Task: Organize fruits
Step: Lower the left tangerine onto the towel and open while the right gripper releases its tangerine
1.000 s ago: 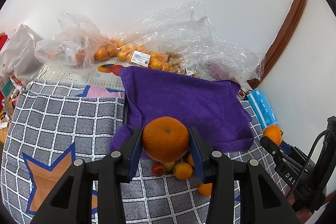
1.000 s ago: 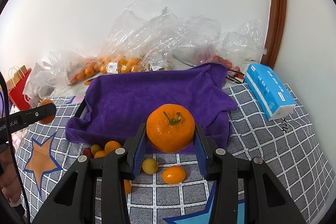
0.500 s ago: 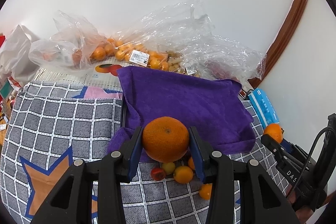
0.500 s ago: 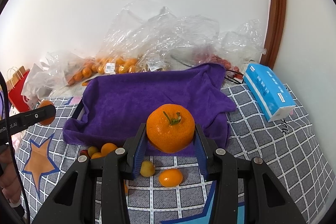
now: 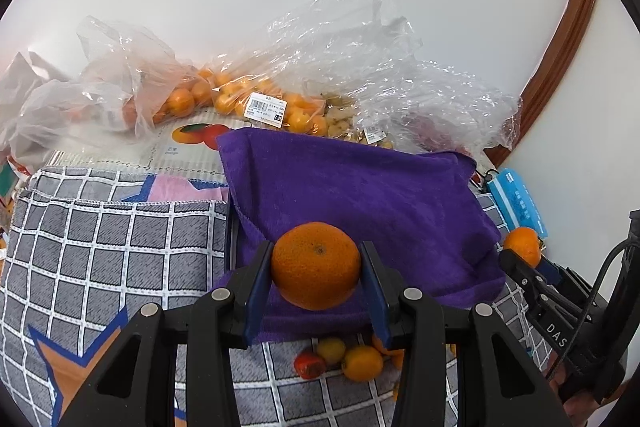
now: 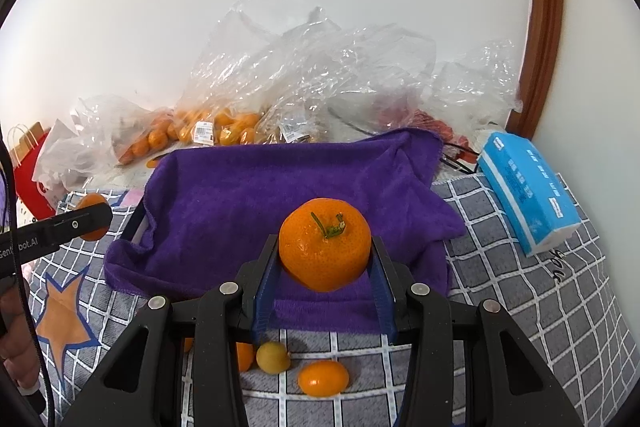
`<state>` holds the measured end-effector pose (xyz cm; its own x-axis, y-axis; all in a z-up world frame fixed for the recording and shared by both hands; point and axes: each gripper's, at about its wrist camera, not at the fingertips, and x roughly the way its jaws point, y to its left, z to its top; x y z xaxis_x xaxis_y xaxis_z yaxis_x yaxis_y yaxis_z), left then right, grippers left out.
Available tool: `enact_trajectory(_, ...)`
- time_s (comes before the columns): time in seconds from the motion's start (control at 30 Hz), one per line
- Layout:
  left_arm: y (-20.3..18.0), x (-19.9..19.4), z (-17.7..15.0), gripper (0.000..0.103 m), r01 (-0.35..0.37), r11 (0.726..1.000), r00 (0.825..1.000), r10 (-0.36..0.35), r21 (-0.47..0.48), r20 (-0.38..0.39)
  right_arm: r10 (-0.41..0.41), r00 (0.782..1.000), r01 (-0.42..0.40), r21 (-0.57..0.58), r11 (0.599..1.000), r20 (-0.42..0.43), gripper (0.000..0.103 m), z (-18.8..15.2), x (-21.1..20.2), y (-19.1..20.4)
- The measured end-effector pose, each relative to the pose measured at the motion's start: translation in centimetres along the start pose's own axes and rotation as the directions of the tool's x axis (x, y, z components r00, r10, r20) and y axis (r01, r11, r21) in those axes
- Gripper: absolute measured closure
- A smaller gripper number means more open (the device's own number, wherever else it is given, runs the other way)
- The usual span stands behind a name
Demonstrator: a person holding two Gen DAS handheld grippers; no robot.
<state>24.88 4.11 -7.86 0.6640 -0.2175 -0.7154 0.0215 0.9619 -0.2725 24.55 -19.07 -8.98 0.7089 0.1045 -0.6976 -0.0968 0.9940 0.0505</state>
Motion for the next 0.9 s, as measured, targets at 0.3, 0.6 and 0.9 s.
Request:
enact_trajectory(0.3,0.4,1.9,0.8,0.063,-0.009,1.0,1.0,0.009,-0.006,-0.017,0.005,1.0,-0.005,-0.021,1.0,-0.018,0.06,0.1,2.3,0.4)
enact_trajectory(0.6,0.0,3.5,1.4,0.063,-0.002,1.0,1.0,0.002,0.001,-0.03,0.016,1.0,-0.017,-0.014,1.0,-0.027,0.06,0.4,4.1,0.5)
enact_trajectory(0.9,0.7,4.4,1.6,0.063,-0.005,1.0,1.0,0.004,-0.012,-0.031,0.015,0.999,-0.015,-0.018,1.0,-0.034,0.06,0.7,5.1,0.5)
